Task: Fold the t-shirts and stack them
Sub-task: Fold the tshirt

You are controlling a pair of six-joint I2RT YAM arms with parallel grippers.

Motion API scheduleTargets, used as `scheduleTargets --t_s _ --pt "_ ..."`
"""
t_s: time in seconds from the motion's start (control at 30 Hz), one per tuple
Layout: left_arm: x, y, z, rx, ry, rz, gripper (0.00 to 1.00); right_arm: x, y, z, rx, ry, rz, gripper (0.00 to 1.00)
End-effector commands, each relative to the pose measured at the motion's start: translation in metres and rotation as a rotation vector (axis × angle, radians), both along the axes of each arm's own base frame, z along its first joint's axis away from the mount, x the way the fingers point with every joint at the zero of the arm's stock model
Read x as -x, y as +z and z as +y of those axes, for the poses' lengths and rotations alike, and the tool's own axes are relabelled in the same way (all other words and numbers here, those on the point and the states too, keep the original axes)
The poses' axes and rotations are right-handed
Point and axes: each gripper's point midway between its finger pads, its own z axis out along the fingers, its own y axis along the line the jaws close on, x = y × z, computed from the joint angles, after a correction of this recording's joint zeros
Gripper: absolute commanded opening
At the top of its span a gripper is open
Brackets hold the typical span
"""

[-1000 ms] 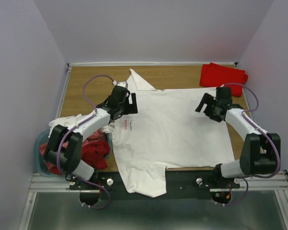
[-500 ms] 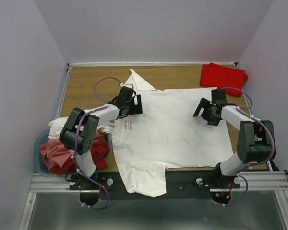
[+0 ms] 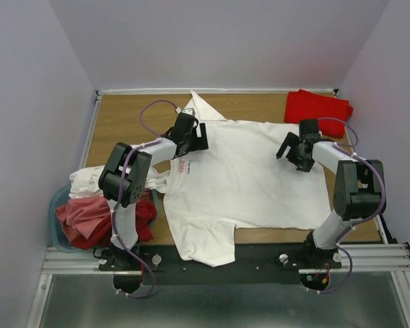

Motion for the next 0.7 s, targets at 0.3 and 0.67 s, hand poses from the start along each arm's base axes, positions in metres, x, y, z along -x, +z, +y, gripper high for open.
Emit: scheduleTargets --t_s 0.3,0.67 --pt "-0.045 -0.039 0.019 -0.156 0.021 0.09 0.98 -0.016 -0.035 -0.009 0.044 -0.071 0.111 1.0" --pt "-0.109 -0.01 0.007 -0.204 -0.009 -0.025 0.98 -0.043 -0.033 -0.009 0.049 -0.074 0.105 1.0"
